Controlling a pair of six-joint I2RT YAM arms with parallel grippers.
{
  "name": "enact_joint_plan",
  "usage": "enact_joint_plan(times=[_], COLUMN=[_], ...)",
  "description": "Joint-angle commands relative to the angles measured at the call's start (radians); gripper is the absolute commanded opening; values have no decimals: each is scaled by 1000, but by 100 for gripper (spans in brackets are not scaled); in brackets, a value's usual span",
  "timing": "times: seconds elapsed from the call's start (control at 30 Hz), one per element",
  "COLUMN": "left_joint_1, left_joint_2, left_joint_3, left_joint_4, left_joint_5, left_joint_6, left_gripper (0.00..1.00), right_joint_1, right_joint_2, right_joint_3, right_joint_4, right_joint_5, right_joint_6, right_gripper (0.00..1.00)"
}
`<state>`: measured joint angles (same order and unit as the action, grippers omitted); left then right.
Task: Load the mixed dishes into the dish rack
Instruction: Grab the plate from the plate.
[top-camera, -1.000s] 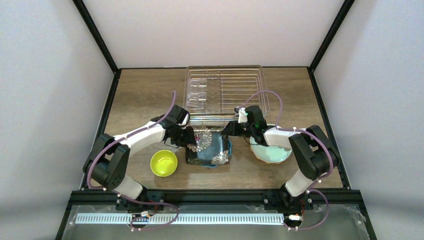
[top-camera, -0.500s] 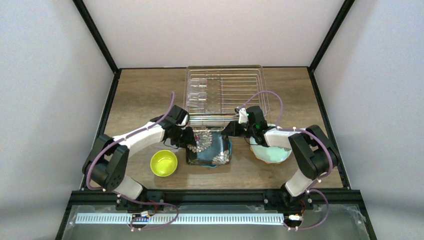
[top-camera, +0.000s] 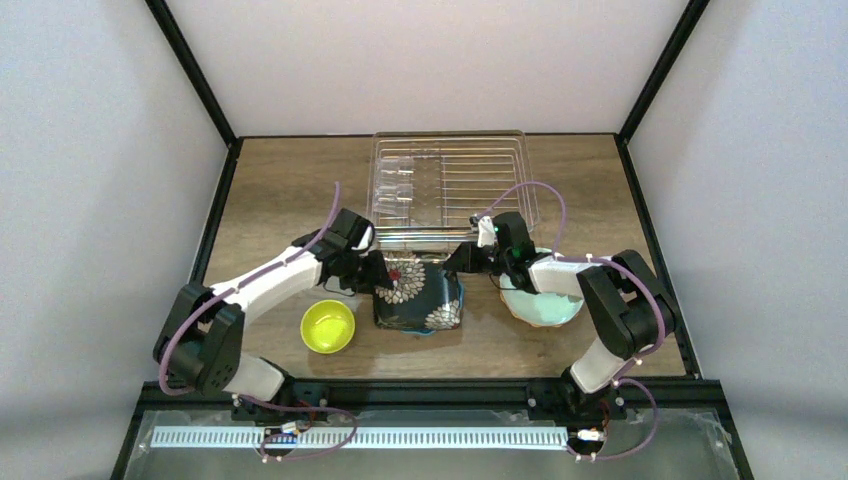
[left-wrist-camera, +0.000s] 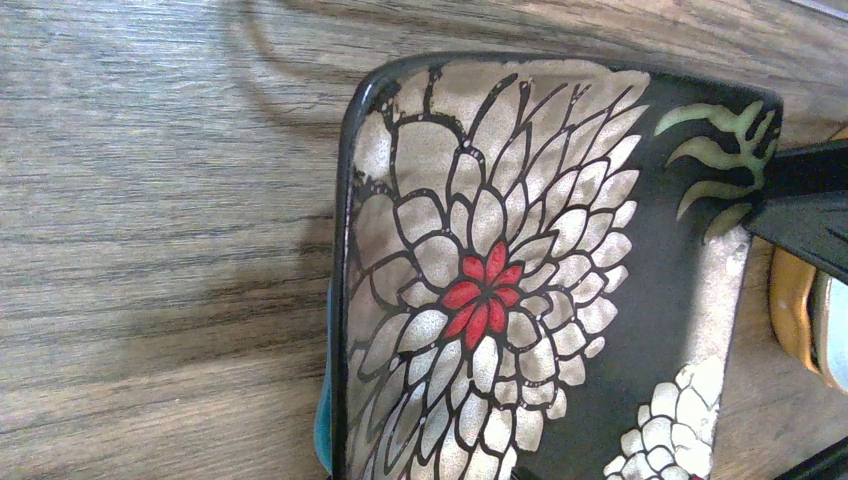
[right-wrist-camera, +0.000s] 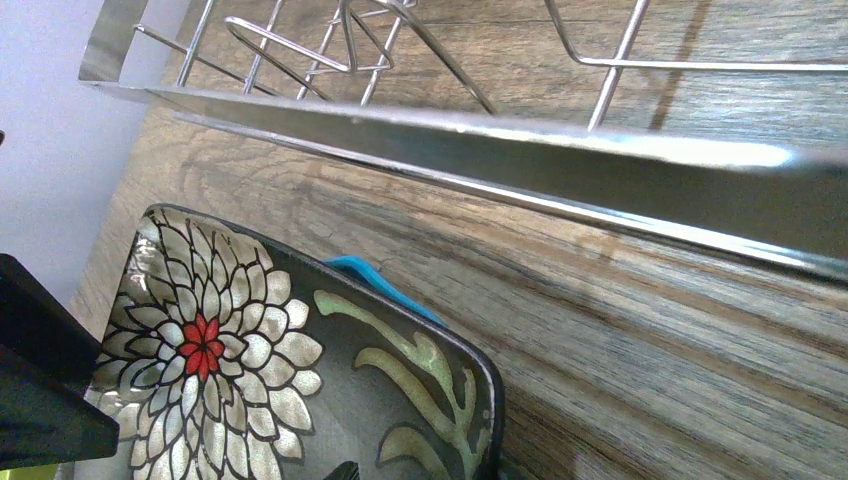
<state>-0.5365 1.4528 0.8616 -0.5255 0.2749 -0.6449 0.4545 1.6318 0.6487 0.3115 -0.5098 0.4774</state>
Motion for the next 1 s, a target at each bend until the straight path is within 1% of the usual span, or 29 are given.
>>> enact_joint_plan(times=[0.0,0.43,0.83,0.97], left_joint_1=[-2,-3,-2,-4], left_joint_2=[-33,-17,4,2], left_joint_3=[24,25,51,64], left_joint_4=[60,102,127,131], left_joint_5=[69,118,135,141], left_joint_6=[-28,-42,-40,-44], left_gripper=[89,84,81,77], right_joint_1=[8,7,8,9], right_joint_2=[31,25,32,37], right_joint_3=[-34,-25,-16,-12], right_joint_4=[-66,-64,-62,-67], right_joint_5=[-62,-74,-93,-93], right_joint_6=[28,36,38,37], right_gripper=[76,75,73,73])
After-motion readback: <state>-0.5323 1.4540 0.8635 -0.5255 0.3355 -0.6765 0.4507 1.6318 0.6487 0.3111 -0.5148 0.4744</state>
